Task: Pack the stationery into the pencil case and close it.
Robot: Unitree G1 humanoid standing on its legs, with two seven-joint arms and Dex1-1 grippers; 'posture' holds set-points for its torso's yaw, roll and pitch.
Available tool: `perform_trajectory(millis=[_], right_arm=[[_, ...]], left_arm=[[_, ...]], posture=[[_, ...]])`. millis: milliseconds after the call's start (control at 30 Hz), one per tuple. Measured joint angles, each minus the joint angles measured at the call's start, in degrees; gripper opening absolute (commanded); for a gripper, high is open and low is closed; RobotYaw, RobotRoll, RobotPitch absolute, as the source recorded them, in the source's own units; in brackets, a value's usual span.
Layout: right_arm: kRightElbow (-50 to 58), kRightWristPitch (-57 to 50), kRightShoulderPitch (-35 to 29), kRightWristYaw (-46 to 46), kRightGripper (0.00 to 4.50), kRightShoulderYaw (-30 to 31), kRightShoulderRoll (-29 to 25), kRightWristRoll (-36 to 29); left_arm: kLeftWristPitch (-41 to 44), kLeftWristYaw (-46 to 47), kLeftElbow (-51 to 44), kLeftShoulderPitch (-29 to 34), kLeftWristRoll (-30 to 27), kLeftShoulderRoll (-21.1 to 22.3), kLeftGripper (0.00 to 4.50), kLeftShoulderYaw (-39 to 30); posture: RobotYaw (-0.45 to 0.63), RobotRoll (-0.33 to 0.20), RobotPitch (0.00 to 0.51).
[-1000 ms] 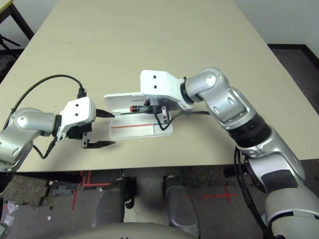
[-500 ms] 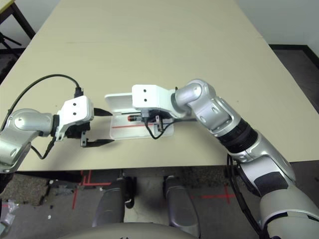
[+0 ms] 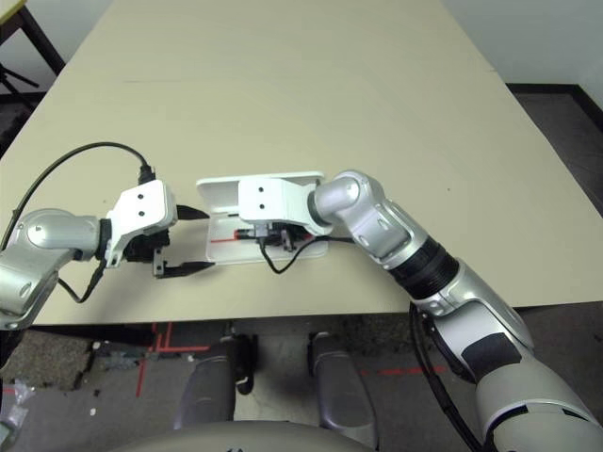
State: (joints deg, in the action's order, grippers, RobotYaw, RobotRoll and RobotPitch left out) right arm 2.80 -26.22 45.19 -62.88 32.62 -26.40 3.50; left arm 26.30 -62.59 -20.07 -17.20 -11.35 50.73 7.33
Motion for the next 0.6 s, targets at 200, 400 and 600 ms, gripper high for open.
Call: perform_trajectory(millis=[200, 400, 600], right_arm=[[-0.1, 2.6, -0.7, -0.2, 4.48, -1.5, -0.2, -0.3], [1.4, 2.9, -0.8, -3.3, 4.48, -4.1, -2.5, -3.0], [-0.5, 7.5, -0.8, -3.6, 4.48, -4.2, -3.5, -1.5]], left_arm=[[0.2, 0.0, -1.2, 0.9, -0.2, 0.1, 4.5, -0.2], [0.8, 0.1, -1.5, 2.2, -0.6, 1.0, 4.5, -2.1], [1.0, 0.3, -1.6, 2.3, -0.6, 1.4, 4.5, -2.5]], posture=[[0.03, 0.0, 0.165], [0.03, 0.0, 0.157], [0.03, 0.0, 0.16]])
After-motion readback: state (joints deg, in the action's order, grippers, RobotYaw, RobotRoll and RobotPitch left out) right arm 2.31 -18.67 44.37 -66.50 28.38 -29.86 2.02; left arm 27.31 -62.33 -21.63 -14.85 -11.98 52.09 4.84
